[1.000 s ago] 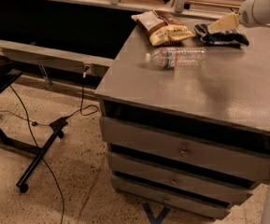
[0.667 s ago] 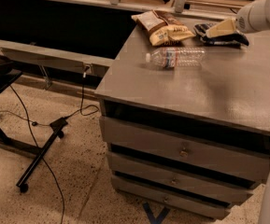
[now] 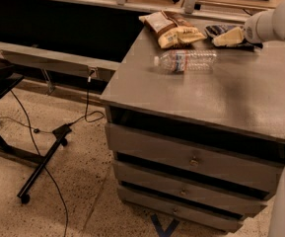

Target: Pick blue chip bag

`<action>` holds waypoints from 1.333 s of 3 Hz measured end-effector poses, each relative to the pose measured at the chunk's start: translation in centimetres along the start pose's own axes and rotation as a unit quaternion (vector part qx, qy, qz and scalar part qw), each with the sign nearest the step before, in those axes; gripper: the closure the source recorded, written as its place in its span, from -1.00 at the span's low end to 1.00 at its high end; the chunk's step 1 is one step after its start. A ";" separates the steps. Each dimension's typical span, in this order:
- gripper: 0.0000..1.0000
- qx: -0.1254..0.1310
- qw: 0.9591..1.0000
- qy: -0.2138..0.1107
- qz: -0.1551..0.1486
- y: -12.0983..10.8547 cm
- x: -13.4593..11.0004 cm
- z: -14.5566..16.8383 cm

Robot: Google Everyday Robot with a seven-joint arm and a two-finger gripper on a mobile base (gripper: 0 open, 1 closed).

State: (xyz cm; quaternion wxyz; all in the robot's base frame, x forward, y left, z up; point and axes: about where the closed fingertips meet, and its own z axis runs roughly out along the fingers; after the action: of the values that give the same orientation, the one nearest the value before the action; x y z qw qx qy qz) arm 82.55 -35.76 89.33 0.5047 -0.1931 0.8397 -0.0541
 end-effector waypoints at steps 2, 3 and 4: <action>-0.70 -0.002 1.000 0.004 -0.003 0.3 2.0 1.9; -0.08 -0.004 1.000 0.011 -0.012 0.8 3.1 2.4; 0.38 -0.006 1.000 0.016 -0.020 1.3 3.5 2.6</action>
Offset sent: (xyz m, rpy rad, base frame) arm 0.0076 -0.0067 -0.0368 -0.0099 -0.0003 0.0098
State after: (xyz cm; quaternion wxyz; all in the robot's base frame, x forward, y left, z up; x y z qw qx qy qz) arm 82.98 -35.64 84.84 0.4889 -0.2118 0.8439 -0.0625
